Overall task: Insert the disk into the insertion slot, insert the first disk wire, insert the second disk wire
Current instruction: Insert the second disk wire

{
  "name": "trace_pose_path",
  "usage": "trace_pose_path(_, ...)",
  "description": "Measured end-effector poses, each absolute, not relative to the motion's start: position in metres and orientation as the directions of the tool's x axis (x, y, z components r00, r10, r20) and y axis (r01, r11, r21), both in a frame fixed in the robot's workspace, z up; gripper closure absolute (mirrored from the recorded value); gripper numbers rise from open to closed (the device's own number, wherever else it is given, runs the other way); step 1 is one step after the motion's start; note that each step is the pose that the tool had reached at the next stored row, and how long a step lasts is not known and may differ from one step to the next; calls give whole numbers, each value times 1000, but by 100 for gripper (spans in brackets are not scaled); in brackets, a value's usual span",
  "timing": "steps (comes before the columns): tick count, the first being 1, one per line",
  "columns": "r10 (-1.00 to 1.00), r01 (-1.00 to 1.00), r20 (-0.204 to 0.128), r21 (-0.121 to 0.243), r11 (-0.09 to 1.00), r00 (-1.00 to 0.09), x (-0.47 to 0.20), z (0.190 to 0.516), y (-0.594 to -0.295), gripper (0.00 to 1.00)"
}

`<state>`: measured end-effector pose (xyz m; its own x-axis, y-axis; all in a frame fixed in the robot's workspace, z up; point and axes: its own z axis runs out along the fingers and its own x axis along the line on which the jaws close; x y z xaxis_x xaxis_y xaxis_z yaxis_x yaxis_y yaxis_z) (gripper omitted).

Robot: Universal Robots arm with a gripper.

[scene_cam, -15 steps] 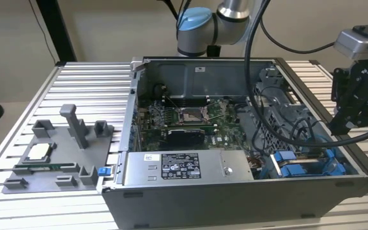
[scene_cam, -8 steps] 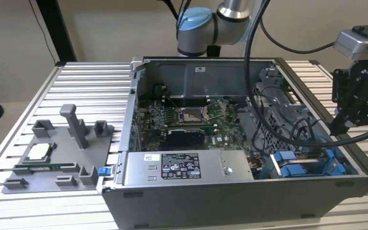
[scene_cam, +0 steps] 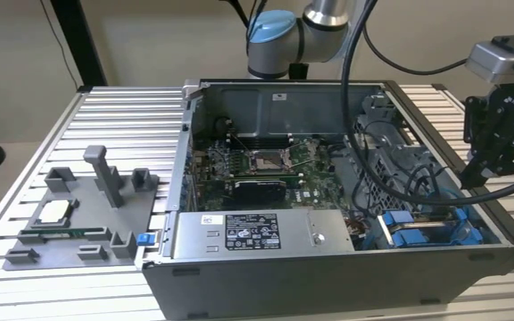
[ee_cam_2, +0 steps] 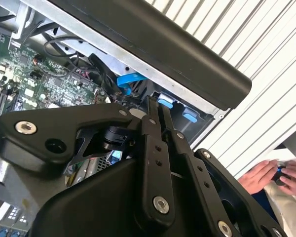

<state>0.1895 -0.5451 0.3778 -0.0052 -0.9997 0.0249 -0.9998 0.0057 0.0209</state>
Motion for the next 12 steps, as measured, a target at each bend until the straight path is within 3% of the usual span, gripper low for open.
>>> trace_pose_path(12,-1000,-1000,21,19,7,-7,158,385,-545,100)
